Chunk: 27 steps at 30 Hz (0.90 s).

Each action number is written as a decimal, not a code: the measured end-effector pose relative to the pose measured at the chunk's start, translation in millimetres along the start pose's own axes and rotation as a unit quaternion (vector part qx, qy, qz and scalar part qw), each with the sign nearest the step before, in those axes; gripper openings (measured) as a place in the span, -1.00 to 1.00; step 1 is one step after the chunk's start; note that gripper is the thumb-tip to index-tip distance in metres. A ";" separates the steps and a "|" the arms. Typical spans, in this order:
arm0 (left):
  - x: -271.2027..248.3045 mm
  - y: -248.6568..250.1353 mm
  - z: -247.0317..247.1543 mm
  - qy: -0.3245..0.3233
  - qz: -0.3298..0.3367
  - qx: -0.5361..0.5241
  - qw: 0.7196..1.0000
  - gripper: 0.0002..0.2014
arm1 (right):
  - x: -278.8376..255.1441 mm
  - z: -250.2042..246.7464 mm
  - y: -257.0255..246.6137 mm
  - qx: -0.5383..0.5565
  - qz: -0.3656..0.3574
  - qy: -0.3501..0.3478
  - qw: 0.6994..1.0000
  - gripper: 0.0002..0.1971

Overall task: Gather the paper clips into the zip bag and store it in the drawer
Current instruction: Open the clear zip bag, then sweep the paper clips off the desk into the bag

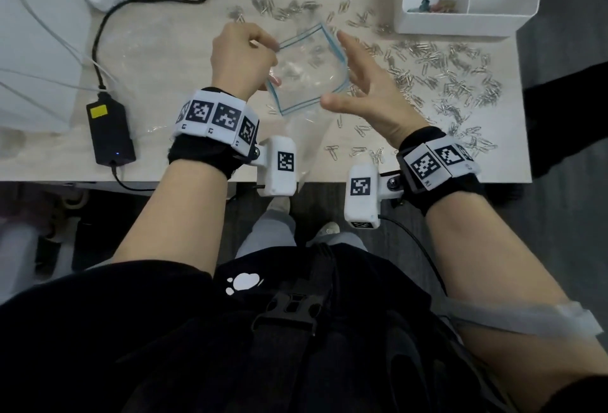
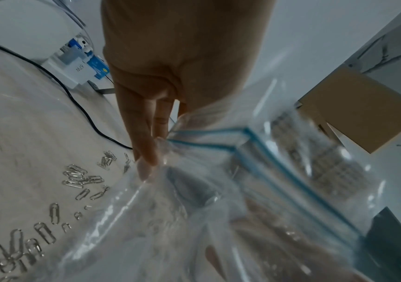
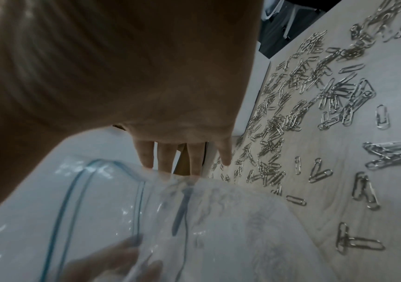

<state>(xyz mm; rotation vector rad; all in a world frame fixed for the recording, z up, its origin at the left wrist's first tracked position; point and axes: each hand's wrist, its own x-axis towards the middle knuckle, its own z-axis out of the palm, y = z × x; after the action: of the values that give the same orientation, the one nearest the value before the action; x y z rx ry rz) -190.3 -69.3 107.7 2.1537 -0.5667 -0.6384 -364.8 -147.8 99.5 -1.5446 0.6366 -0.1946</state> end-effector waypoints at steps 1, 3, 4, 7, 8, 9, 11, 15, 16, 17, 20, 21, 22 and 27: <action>-0.1 0.8 1.3 0.000 0.000 0.003 1.000 -0.79 | -0.9 0.1 2.2 -0.011 -0.002 -0.002 1.000 0.18; 0.5 2.3 3.2 -0.016 0.000 -0.001 1.000 -0.79 | -1.9 1.5 5.5 -0.050 -0.011 0.011 0.999 0.25; 1.1 3.2 3.8 -0.030 0.003 -0.003 1.000 -0.79 | -1.7 3.1 6.8 -0.069 -0.022 0.023 0.997 0.28; 3.5 4.6 5.6 -0.079 0.017 -0.002 0.997 -0.80 | -0.7 12.1 9.0 -0.092 -0.054 0.071 0.992 0.34; 5.2 4.6 5.8 -0.093 0.024 -0.002 0.995 -0.80 | 0.7 15.3 9.6 -0.097 -0.060 0.089 0.990 0.36; 6.9 4.6 5.5 -0.106 0.030 -0.001 0.994 -0.80 | 2.2 18.3 10.4 -0.101 -0.062 0.109 0.987 0.37; 11.6 2.7 4.0 -0.127 0.039 0.001 0.991 -0.80 | 4.9 25.8 12.0 -0.103 -0.061 0.151 0.981 0.39; 22.4 -4.8 -3.7 -0.164 0.061 0.006 0.985 -0.81 | 9.5 43.2 14.4 -0.096 -0.039 0.223 0.969 0.36; 25.7 -6.3 -6.6 -0.174 0.064 0.005 0.983 -0.80 | 9.7 47.3 14.2 -0.094 -0.031 0.240 0.966 0.33; 28.9 -7.4 -9.6 -0.186 0.067 0.003 0.980 -0.80 | 9.9 50.9 14.5 -0.092 -0.025 0.257 0.962 0.30; 39.4 -9.2 -17.5 -0.224 0.080 0.003 0.971 -0.77 | 12.3 62.3 15.0 -0.090 -0.012 0.301 0.949 0.24; 42.2 -9.1 -19.4 -0.238 0.085 0.004 0.967 -0.76 | 13.8 65.9 14.7 -0.089 -0.012 0.313 0.945 0.24; 44.9 -8.9 -20.5 -0.252 0.090 0.005 0.963 -0.75 | 15.4 69.1 15.5 -0.092 -0.012 0.324 0.941 0.23; 53.2 -9.5 -18.3 -0.315 0.111 0.020 0.942 -0.73 | 7.9 83.9 18.4 -0.093 0.015 0.387 0.917 0.10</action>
<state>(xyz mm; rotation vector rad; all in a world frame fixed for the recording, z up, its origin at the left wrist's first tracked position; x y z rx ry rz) -136.4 -84.4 96.9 1.8568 -1.1495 -1.2038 -321.8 -78.4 71.7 -1.6196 1.3289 -0.7646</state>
